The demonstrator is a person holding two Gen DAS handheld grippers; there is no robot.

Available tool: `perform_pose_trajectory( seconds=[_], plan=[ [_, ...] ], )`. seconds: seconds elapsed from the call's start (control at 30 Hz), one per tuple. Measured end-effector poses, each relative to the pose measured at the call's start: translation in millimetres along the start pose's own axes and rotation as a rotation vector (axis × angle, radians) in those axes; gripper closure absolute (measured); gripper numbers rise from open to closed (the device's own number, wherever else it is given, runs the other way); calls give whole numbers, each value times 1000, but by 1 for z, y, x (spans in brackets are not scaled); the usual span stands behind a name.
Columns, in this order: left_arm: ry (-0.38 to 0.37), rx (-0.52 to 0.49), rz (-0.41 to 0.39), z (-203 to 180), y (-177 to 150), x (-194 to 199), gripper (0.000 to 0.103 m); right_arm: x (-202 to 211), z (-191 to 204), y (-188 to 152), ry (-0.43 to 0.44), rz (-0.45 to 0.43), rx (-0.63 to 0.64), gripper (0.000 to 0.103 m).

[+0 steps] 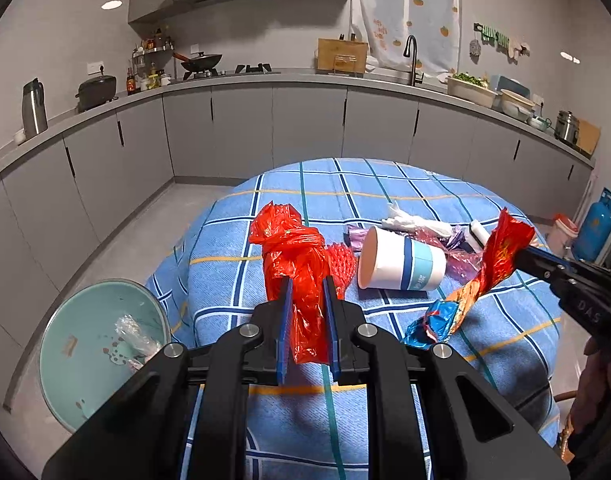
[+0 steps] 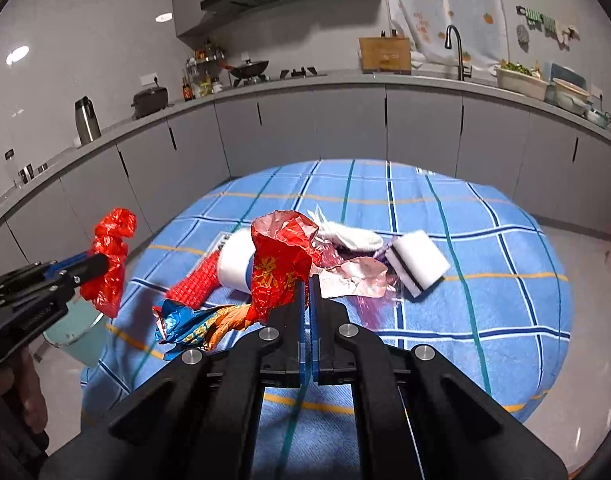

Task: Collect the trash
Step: 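Lift the red bag and wrapper with both tools and carry them toward the bucket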

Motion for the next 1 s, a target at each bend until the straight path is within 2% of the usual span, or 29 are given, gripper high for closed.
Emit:
perform_pose_trajectory(
  seconds=[0.27,0.57,1.0],
  plan=[
    [24,12,-14,11,1,10,88,9,12,13,29,-42,19,100],
    [52,31,-26,27,3,18,88,7,28,20,58,-52,40,100],
    [137,71,-43,69,3,36,88,-9,76,37,146,-56,101,100]
  ],
)
Point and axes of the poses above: each gripper's, at about its wrist camera, not at the fingertips, and x roughly against the way its jaws point, z to its left, y to its top, the point moved 6 cm from there along -x, roughly the way its jaws point, and after that the axes turned 3 degrees about z, right-handed, at the moved point
